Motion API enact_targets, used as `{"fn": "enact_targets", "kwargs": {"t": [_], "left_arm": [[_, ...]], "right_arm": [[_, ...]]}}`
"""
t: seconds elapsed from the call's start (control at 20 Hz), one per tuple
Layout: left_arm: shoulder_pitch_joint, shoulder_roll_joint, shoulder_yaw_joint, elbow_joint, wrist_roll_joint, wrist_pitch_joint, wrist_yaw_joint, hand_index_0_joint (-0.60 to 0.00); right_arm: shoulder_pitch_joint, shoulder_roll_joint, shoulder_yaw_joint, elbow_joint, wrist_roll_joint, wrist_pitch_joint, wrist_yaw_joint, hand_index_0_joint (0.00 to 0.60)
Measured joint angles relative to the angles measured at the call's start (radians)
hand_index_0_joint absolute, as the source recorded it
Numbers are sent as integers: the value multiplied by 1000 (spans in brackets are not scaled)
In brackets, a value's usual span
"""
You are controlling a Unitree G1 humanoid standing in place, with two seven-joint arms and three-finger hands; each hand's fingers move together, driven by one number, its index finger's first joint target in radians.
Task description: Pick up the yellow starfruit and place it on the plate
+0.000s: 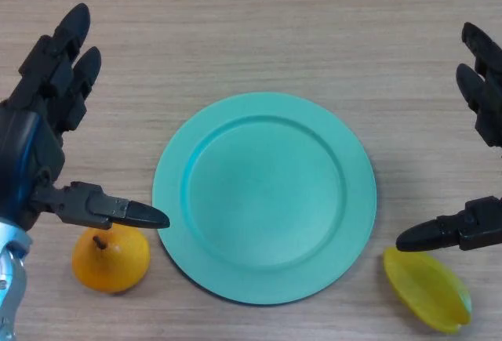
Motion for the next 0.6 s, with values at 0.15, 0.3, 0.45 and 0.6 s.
{"fn": "enact_targets", "kwargs": {"t": [0.15,0.3,0.45,0.6], "left_arm": [[2,0,10,0,0,0,0,0],[-2,7,24,0,1,-1,1,0],[-3,8,24,0,8,-4,1,0],[-3,8,24,1,21,-7,1,0]], "right_arm": [[-3,0,5,0,0,0,0,0],[-29,0,4,1,0,0,-2,0],[-31,0,4,6,0,0,-2,0],[-27,0,4,8,0,0,-2,0]]}}
